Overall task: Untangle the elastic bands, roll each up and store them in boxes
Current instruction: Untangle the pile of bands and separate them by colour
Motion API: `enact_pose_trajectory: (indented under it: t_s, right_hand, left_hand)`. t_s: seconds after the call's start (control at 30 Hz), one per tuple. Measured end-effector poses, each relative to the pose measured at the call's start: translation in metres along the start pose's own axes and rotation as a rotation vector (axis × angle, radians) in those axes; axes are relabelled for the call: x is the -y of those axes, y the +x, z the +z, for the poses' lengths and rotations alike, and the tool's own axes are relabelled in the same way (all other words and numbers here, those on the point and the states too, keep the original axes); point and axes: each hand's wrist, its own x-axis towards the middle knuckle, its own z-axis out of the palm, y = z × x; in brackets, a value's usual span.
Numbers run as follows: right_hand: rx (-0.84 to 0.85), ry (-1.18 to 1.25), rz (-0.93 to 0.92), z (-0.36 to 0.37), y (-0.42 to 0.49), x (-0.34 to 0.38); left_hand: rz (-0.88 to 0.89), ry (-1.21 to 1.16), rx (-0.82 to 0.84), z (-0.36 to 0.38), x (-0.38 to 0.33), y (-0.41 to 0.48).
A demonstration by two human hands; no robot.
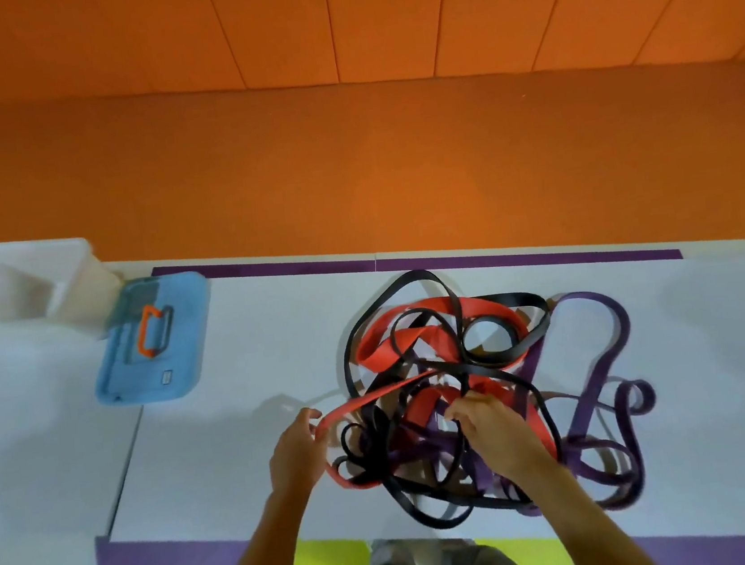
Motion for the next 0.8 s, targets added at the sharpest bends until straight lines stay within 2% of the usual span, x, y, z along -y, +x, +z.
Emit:
enact_pose_trajectory:
  t_s: [0.1, 0.17, 0.27, 0.37, 0.53, 0.63, 0.7, 0.8]
  right_hand:
    - [0.037, -0.027, -0.04, 0.016, 0.003, 0.025]
    - [0.07, -0.019, -0.072, 0.032, 0.006, 0.038]
    - [0.124, -0.066, -0.155, 0.061, 0.012, 0.055]
    - [0.193, -0.159, -0.225, 0.09, 0.018, 0.071]
    - [0.236, -0.346, -0.04, 0.128, 0.022, 0.095]
    - [0.189, -0.396, 0.039, 0.145, 0.019, 0.104]
    - [0.121, -0.434, 0.022, 0.147, 0.018, 0.106]
    - [-0.004, -0.546, -0.121, 0.14, 0.018, 0.105]
  left_hand:
    - [-0.066, -0.063, 0.178, 0.003, 0.012, 0.003]
    - [-0.086, -0.211, 0.285, 0.01, 0.017, 0.002]
    - [-0.12, -0.422, 0.373, 0.014, 0.027, -0.001]
    - [-0.129, -0.527, 0.422, 0.009, 0.042, -0.003]
    - [-0.07, -0.534, 0.421, 0.003, 0.061, -0.003]
    - [0.004, -0.498, 0.4, 0.003, 0.062, -0.002]
    - [0.054, -0.467, 0.385, 0.004, 0.064, -0.003]
    - [0.059, -0.436, 0.301, 0.003, 0.063, -0.004]
